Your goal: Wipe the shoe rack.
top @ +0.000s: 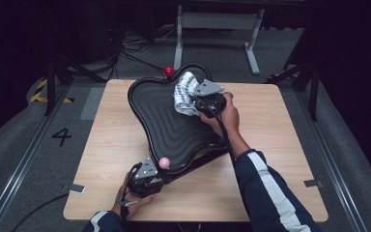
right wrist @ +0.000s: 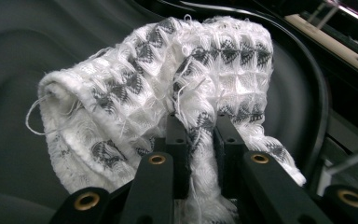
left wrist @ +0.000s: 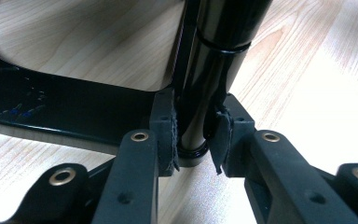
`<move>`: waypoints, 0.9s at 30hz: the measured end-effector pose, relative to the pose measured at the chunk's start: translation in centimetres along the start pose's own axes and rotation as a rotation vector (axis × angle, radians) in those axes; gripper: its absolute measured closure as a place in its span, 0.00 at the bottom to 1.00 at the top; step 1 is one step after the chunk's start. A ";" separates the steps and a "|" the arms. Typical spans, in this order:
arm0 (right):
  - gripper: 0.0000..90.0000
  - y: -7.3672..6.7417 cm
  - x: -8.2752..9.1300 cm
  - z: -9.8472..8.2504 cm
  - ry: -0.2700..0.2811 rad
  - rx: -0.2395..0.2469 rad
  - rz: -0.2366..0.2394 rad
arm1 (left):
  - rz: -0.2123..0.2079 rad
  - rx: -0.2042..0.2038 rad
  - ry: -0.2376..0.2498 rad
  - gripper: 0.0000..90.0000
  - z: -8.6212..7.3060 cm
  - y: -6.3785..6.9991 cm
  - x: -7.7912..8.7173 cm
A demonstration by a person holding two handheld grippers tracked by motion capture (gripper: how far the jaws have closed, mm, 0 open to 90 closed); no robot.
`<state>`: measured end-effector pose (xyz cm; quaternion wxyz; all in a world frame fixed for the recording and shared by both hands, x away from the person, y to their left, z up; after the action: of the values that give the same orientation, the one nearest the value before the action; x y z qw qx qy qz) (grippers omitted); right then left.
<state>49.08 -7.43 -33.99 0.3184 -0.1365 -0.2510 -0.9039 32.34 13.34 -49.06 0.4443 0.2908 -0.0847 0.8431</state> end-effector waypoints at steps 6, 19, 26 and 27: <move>0.89 -2.8 -0.5 1.5 0.020 0.041 0.062 | 0.009 -0.002 -0.005 0.80 0.0 0.1 0.0; 0.88 -6.6 -2.0 4.6 0.044 0.082 0.144 | 0.015 0.002 0.000 0.80 0.0 0.2 0.0; 0.88 -8.3 -2.8 6.1 0.062 0.098 0.173 | 0.018 -0.010 -0.001 0.80 0.0 0.1 0.0; 0.88 -8.6 -2.8 6.2 0.060 0.114 0.167 | 0.018 -0.007 0.001 0.80 0.0 0.2 0.0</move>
<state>46.22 3.15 -33.09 0.4073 -0.1114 -0.2799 -0.8622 32.20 13.25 -49.06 0.4379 0.2880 -0.0899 0.8469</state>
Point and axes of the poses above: each handheld gripper's, and its own axes: x roughly backward along the jaws, z roughly out of its top, y roughly to its right, the point moved 2 cm from there along -x, roughly forward along the jaws, and after that the axes turned 3 degrees about y, right-handed, at the moved point
